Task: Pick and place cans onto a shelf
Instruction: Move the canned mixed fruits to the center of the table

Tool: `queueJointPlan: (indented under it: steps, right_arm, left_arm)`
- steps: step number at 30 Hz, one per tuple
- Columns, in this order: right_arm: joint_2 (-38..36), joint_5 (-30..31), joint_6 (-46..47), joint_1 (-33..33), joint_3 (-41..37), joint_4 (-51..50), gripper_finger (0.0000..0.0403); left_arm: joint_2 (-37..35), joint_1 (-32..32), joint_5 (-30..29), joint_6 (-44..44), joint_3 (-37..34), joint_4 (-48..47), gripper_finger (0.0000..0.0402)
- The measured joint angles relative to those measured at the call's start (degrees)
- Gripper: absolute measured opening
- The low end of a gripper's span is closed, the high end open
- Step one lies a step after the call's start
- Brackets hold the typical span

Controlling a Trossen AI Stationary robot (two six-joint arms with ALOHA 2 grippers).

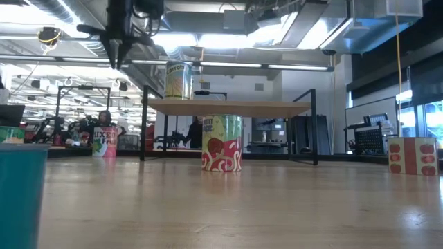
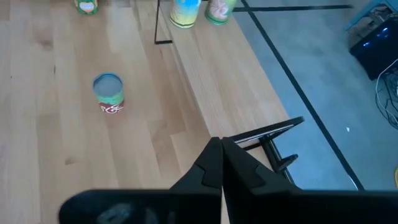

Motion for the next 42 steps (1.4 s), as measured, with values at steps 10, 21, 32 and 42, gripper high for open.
queueJointPlan:
  steps: [10, 21, 32, 42]
  right_arm:
    - [0.04, 0.07, 0.49, 0.00, 0.00, 0.65, 0.0000]
    - [0.04, 0.04, 1.88, 0.00, 0.00, 3.63, 0.0000]
    - [0.11, 0.04, 1.73, 0.00, 0.00, 4.72, 0.0000]
    - [0.11, 0.02, 1.49, 0.01, 0.02, 4.74, 0.0000]
  left_arm:
    - [10.76, 8.34, 1.79, 11.23, 0.00, 4.63, 0.0041]
    - [19.68, 18.43, 10.12, 17.01, 0.01, 11.85, 0.0041]
    - [22.14, 22.79, 11.25, 15.39, 0.00, 13.15, 0.0041]
    - [22.27, 24.47, 14.05, 13.64, 0.01, 13.53, 0.0041]
